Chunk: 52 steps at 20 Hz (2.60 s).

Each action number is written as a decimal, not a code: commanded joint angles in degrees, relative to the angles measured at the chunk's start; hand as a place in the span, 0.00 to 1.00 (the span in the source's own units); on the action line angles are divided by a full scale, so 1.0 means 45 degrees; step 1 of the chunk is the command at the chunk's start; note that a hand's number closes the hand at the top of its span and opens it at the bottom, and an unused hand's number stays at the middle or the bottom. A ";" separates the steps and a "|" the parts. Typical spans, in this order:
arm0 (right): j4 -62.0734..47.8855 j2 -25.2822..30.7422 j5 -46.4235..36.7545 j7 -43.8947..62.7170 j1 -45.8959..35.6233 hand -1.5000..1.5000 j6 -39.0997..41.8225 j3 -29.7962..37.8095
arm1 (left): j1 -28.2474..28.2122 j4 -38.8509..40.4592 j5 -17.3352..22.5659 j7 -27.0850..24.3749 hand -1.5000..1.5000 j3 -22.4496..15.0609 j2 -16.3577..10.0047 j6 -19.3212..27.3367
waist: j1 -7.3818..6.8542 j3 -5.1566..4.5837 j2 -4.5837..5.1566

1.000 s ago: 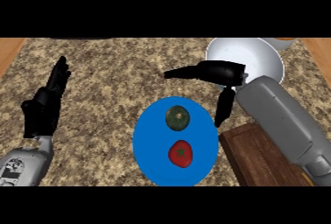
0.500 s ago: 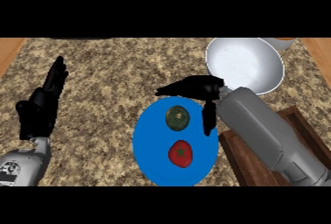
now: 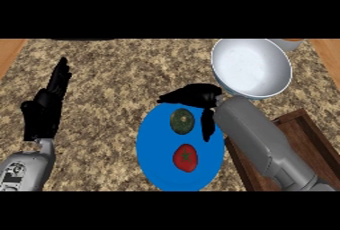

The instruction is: Pick the squash from the plate and place it in the bowl

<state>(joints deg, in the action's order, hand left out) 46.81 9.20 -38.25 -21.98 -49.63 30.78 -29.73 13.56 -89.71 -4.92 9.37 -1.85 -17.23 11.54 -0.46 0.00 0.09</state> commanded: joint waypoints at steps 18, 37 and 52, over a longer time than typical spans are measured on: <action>-0.3048 -0.1781 -0.3040 -0.2902 -0.0321 1.00 -0.2676 0.1003 | -0.0021 -0.0778 -0.0422 0.0560 0.50 0.0797 0.0415 -0.0763 | 0.0000 0.0001 -0.0001; -0.0978 -0.2045 0.1540 1.1311 -0.2209 1.00 -1.0122 0.3308 | 0.0763 0.0044 -0.0782 0.0174 0.50 -0.0402 0.1117 -0.1123 | -0.1664 -0.0010 -0.0003; -0.0629 -0.2042 -0.0634 2.0931 -0.5143 1.00 -1.6142 -0.1242 | 0.0847 0.0459 -0.0873 0.0026 0.50 0.0316 0.0775 -0.0911 | -0.0662 -0.0031 0.0006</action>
<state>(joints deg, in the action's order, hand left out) 44.69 0.32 -38.79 59.76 -70.96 -34.13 -31.39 16.53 -88.10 -8.77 9.64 -1.41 -12.76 7.72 -4.38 -0.19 -0.19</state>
